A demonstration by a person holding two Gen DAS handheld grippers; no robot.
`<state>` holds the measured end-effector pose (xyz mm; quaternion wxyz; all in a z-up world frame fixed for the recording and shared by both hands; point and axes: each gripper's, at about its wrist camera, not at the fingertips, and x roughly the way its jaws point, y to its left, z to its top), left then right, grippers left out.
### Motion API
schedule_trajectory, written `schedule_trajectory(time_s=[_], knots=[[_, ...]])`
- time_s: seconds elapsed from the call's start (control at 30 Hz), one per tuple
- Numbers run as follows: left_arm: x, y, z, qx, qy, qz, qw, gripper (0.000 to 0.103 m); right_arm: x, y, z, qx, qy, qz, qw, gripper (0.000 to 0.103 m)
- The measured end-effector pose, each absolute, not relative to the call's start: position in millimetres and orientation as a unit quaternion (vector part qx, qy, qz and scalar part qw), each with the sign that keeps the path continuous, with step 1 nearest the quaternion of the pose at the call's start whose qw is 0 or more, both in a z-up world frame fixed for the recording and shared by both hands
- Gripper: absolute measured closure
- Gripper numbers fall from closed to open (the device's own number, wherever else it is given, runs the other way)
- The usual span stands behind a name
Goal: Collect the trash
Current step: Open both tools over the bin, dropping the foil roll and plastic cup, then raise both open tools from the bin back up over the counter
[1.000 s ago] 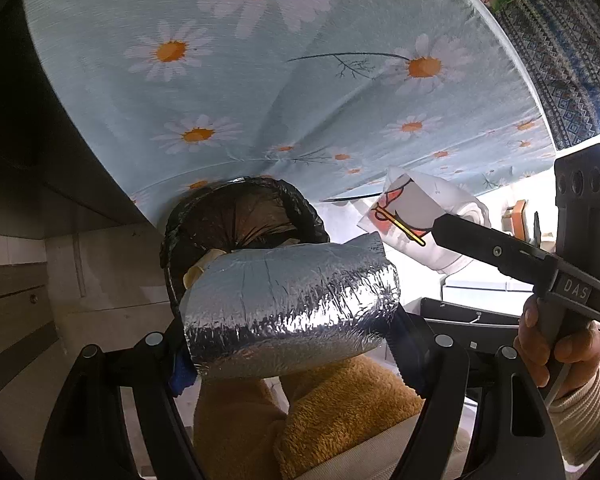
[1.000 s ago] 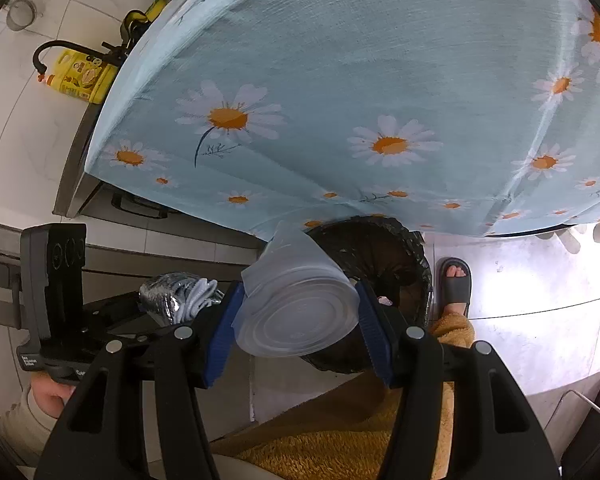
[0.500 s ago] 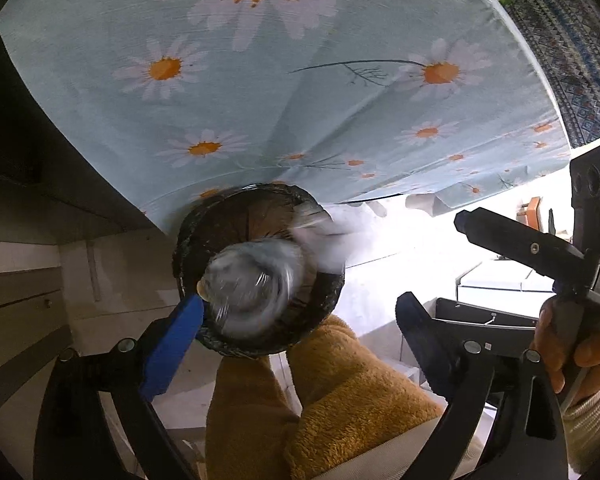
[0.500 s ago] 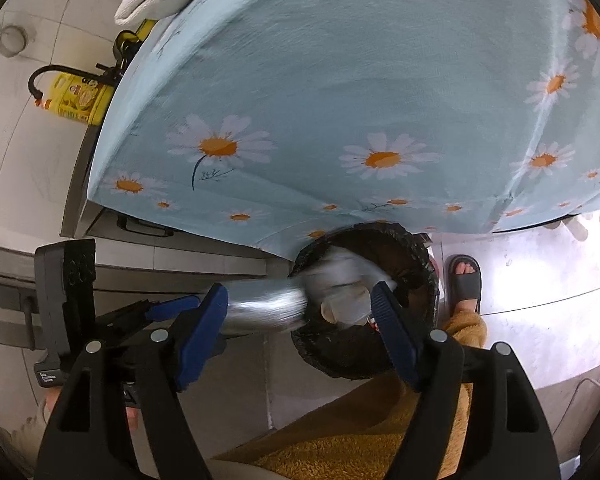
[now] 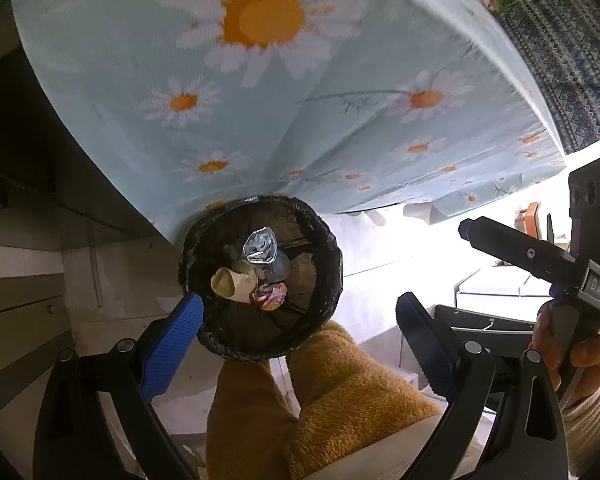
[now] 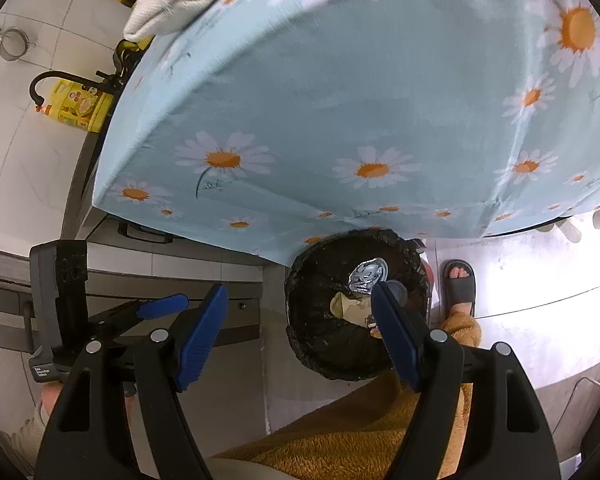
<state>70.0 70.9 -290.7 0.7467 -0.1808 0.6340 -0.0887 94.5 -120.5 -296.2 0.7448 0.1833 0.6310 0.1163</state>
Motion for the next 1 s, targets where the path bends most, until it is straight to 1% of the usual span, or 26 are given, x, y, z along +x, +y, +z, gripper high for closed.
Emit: schedule_trajectory(time_s=[0.4, 0.97, 1.0], knots=[[67.7, 75.6, -238.0, -0.180, 0.588, -0.103, 0.782, 0.009, 89.5, -121.8, -251.9, 0.175, 0.596, 0.115, 0.775, 0.029], [79.0, 72.0, -148.2, -0.163, 0.504, -0.139, 0.836, 0.009, 84.9, -129.3, -159.8, 0.141, 0.517, 0.109, 0.837, 0.029], [81.9, 70.9, -142.2, -0.161, 0.498, -0.137, 0.841, 0.009, 86.4, -131.0, -155.0, 0.139, 0.512, 0.110, 0.841, 0.026]])
